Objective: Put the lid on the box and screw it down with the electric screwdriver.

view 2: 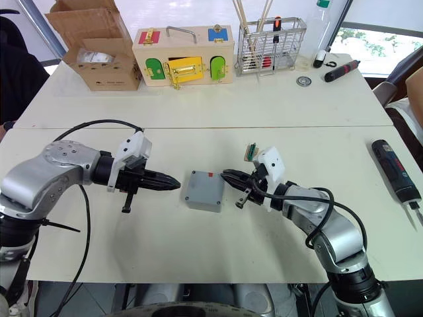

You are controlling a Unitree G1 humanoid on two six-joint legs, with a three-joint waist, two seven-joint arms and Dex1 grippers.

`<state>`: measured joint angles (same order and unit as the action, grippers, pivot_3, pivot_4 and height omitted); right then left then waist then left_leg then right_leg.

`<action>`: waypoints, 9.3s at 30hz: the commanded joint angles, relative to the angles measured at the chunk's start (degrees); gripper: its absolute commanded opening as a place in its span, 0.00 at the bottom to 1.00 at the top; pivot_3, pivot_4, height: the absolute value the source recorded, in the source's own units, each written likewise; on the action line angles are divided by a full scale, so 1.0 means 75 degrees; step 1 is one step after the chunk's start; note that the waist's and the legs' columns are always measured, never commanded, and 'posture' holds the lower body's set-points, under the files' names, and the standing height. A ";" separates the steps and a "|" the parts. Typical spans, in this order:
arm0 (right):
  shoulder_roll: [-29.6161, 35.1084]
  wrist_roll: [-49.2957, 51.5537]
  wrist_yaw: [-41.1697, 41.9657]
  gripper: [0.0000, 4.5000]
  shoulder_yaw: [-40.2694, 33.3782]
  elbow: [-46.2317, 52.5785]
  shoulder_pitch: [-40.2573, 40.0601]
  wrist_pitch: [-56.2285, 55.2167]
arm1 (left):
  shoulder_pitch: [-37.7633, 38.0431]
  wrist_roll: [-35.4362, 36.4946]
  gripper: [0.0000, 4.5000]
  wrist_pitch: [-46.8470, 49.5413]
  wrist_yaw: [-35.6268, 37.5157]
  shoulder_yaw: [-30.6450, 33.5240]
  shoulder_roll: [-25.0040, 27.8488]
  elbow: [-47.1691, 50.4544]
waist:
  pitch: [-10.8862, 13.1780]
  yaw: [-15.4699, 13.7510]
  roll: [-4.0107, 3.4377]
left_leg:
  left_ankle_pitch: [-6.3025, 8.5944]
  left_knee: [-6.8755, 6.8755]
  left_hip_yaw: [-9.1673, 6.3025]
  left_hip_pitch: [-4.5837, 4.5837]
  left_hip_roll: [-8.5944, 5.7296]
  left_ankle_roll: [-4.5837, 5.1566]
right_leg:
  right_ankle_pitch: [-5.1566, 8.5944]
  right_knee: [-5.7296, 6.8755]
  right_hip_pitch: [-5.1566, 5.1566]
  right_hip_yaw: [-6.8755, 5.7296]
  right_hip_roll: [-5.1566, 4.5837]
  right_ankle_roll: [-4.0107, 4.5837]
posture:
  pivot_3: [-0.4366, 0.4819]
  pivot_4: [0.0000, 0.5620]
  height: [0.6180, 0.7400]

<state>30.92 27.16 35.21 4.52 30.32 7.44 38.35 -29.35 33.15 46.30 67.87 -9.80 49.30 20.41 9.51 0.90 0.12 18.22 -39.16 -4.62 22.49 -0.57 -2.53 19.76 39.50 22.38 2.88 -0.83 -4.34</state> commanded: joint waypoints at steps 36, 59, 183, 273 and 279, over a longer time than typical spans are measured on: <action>0.7814 0.0403 0.2131 1.00 -0.3562 -0.7082 0.0784 0.3112 | -0.0191 0.0047 0.00 -0.0658 -0.1270 -0.0366 -0.2645 0.0624 | -0.0011 0.0047 -0.0021 | 0.0021 0.0004 0.0087 -0.0031 0.0022 0.0039 | 0.0000 -0.0003 -0.0006 0.0070 0.0017 0.0000 | 0.48 0.27 1.00; 0.5892 -0.3583 0.3303 1.00 0.0552 -1.1934 0.4905 0.0280 | 0.0979 0.1304 0.00 0.0852 -0.3043 0.0476 -0.2181 0.2206 | -0.0012 -0.0029 -0.0038 | 0.0020 -0.0003 0.0148 -0.0023 0.0019 0.0034 | -0.0001 0.0011 0.0033 0.0137 0.0007 -0.0002 | 0.48 0.27 1.00; 0.3956 0.0484 0.0496 0.39 -0.2156 -0.3570 0.2784 0.7212 | 0.0423 0.0310 0.00 -0.0419 -0.1019 -0.0026 -0.0766 0.0585 | -0.0117 0.0002 0.0185 | 0.0027 -0.0010 0.0145 -0.0034 0.0021 0.0045 | 0.0001 0.0051 0.0040 0.0149 0.0009 -0.0006 | 0.48 0.27 1.00; -0.1830 -0.0933 0.0177 0.39 0.0366 -0.2250 -0.1066 -0.3969 | -0.0115 -0.2645 0.00 -0.2420 0.0299 -0.1653 -0.1506 -0.1104 | -0.0142 0.0008 0.0024 | 0.0035 0.0026 0.0097 -0.0218 0.0011 0.0058 | 0.0011 -0.0010 -0.0171 0.0113 0.0014 -0.0015 | 0.48 0.27 1.00; -0.1647 -0.1097 0.0303 0.39 0.0515 -0.2218 -0.1153 -0.4111 | -0.0095 -0.2643 0.00 -0.2396 0.0298 -0.1657 -0.1498 -0.1076 | -0.0145 0.0007 0.0028 | 0.0040 0.0054 0.0096 -0.0284 0.0011 0.0065 | 0.0013 -0.0045 -0.0235 0.0113 0.0013 -0.0014 | 0.48 0.27 1.00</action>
<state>17.11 21.63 37.00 6.01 18.36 2.23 4.42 -30.50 14.16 28.06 69.93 -21.63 37.41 11.88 8.42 0.95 0.33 18.52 -38.76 -3.89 20.36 -0.49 -2.04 19.86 39.15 20.61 3.73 -0.74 -4.44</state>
